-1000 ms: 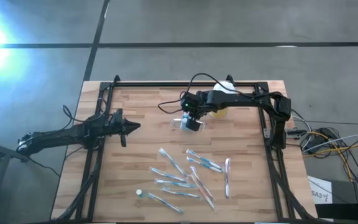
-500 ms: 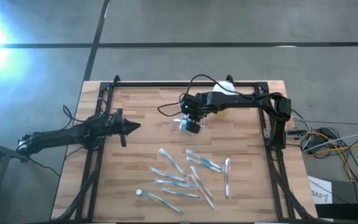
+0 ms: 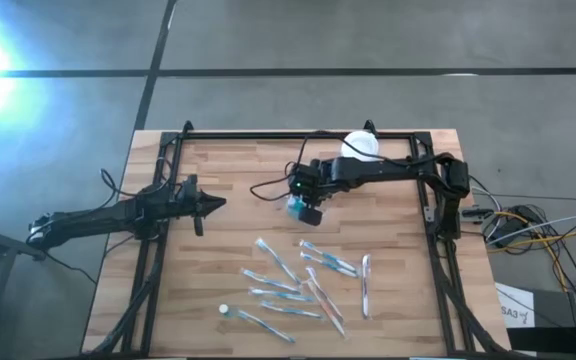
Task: Pick & Place toothbrushing station
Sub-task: Put the blue mouthwash into the transparent organizer, then adjust the transparent organizer
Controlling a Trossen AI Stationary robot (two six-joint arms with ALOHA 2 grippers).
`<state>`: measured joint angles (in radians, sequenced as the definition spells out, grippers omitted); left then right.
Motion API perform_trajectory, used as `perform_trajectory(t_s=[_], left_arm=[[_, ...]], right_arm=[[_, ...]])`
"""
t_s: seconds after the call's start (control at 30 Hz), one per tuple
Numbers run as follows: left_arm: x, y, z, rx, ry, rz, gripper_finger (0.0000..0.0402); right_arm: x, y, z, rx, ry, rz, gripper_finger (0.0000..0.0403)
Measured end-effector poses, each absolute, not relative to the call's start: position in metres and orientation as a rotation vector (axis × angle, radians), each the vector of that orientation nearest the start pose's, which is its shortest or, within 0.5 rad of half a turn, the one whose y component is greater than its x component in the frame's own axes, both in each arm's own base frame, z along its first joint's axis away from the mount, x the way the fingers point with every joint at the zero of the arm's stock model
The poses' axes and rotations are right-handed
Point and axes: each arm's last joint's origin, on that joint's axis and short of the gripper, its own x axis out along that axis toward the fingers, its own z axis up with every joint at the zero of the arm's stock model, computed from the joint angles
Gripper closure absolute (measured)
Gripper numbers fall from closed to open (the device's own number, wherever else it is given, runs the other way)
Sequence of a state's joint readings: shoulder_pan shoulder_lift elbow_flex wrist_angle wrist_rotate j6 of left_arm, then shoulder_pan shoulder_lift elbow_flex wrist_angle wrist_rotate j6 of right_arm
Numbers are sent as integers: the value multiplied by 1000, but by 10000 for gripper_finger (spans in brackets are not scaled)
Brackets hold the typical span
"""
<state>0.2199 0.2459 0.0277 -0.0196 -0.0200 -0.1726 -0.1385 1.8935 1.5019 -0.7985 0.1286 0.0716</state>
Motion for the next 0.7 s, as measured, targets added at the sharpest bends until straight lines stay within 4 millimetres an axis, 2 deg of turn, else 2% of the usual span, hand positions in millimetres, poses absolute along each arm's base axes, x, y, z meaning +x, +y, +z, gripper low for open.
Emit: perform_trajectory(t_s=[0.33, 0.53, 0.7], left_arm=[[107, 25, 151, -189, 215, 258, 376], [107, 25, 151, -180, 215, 258, 376], [107, 25, 151, -194, 213, 259, 376]], right_arm=[[394, -41, 240, 46, 1121, -232, 394], [390, -46, 241, 35, 1135, -364, 394], [388, -54, 228, 45, 1179, -390, 394]])
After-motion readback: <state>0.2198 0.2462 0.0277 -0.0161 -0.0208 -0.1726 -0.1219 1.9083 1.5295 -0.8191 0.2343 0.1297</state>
